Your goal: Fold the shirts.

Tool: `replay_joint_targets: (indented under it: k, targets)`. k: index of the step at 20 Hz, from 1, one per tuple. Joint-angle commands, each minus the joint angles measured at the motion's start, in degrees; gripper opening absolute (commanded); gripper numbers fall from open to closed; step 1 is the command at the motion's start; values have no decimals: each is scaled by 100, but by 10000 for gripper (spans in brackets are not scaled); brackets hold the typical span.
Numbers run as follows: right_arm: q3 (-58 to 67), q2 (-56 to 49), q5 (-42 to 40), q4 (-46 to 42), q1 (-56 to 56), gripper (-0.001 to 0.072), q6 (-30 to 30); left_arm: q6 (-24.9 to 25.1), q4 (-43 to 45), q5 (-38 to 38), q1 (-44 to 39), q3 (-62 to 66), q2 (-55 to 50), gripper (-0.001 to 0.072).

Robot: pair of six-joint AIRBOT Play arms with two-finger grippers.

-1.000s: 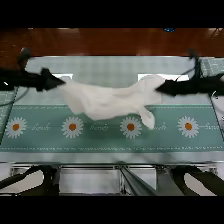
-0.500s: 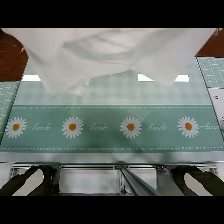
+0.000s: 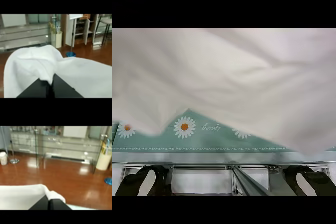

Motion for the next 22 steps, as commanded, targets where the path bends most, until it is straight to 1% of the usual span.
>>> replay_joint_targets:
  k: [1,4,7,8,10,12,13,15,17,20,22]
  targets:
    - [-750,358,380,-367,4,24,267,-369,1342,-466,-835,-275,271,21]
    - [-1773,372,313,-26,4,24,258,-433,1152,-763,-957,-1325,173,21]
    - [-2986,201,-212,304,4,24,118,-420,798,-597,-960,-2861,-94,21]
    - [-3348,50,-420,328,4,24,74,-328,651,-358,-960,-3412,-284,21]
    - [-3895,-426,-861,321,4,24,-35,-192,463,409,-968,-4328,-809,21]
    - [-4111,-1182,-1263,317,4,24,-136,-197,450,1322,-970,-4841,-1561,21]
    - [-4109,-1611,-1510,321,4,24,-197,-192,411,1665,-970,-4883,-1993,21]
    - [-4000,-2518,-2146,350,2,24,-190,-192,59,2315,-970,-4756,-2922,21]
    - [-3552,-3471,-2474,581,4,24,-190,-190,-448,2656,-970,-4371,-3773,21]
    - [-2522,-4752,-2608,1010,4,24,-155,-195,-883,2708,-1012,-3429,-4868,21]
    - [-1991,-5342,-2632,1248,2,25,50,-199,-944,2592,-1056,-2771,-5394,22]
